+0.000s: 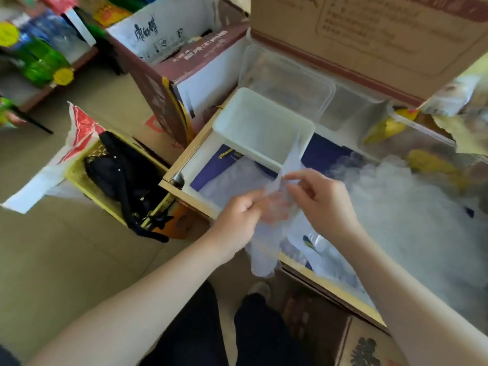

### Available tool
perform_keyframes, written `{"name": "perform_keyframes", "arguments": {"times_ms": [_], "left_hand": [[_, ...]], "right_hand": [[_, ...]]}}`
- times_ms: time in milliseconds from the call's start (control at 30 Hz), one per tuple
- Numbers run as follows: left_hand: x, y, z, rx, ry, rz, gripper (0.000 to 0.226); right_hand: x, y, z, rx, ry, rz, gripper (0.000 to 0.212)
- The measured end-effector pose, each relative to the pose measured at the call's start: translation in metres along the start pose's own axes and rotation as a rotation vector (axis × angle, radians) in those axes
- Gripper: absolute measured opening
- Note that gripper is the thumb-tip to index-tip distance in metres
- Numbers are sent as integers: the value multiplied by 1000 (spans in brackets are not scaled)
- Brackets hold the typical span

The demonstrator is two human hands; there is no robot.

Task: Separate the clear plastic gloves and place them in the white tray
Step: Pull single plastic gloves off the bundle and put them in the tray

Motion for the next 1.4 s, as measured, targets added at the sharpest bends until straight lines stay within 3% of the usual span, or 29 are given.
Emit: {"name": "perform_keyframes", "arguments": {"times_ms": [67, 133, 167, 267, 333, 433, 533, 600, 667, 800, 1000, 1067, 1200, 1300, 1400], "left_hand": [[-6, -2, -12, -8, 42, -65, 25], [-11, -6, -28, -1, 78, -127, 23], [-14, -8, -36, 3, 121, -163, 22], [-22, -15, -56, 41, 141, -184, 18], [-30, -18, -63, 93, 71, -167, 17], [-43, -22, -73, 222, -247, -113, 19], [-61, -23, -84, 199, -620, -121, 32], [-72, -24, -91, 181, -728, -170, 42], [-80, -27, -94, 174, -722, -254, 48], [-87, -32, -85, 117, -339, -459, 37], [-95, -29, -81, 60, -215, -567, 43], [-94, -27, -81, 40, -199, -521, 29], [-80, -26, -90, 94, -307, -384, 23], [-66, -28, -102, 179, -567, -200, 19], [-53, -33, -114, 301, -645, -90, 31]], "right_hand": [[8, -15, 7, 66, 34, 95, 37], [16, -29, 17, -100, -185, 325, 54], [18, -34, 23, -190, -294, 402, 52], [16, -38, 42, -319, -446, 476, 18], [15, -40, 58, -296, -353, 477, 5], [22, -42, 80, -256, 9, 372, 19], [25, -39, 98, -250, 291, 240, 22], [27, -38, 107, -234, 363, 212, 18], [28, -41, 113, -211, 442, 194, 10], [29, -49, 121, -168, 602, 127, 5], [42, -53, 126, -106, 725, 29, 20], [46, -49, 125, -84, 682, 24, 28], [43, -30, 117, 15, 582, -234, 49], [43, -8, 115, -154, 481, -362, 54], [48, 4, 119, -352, 574, -437, 60]]}}
Point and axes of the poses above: each hand's wrist, its own y-axis away from the middle knuckle, its own z-axis out of the palm, x = y × z, the point moved 2 cm from there along -y, towards the middle knuckle, and after that the axes turned 11 degrees about x, right-handed, at the moved point
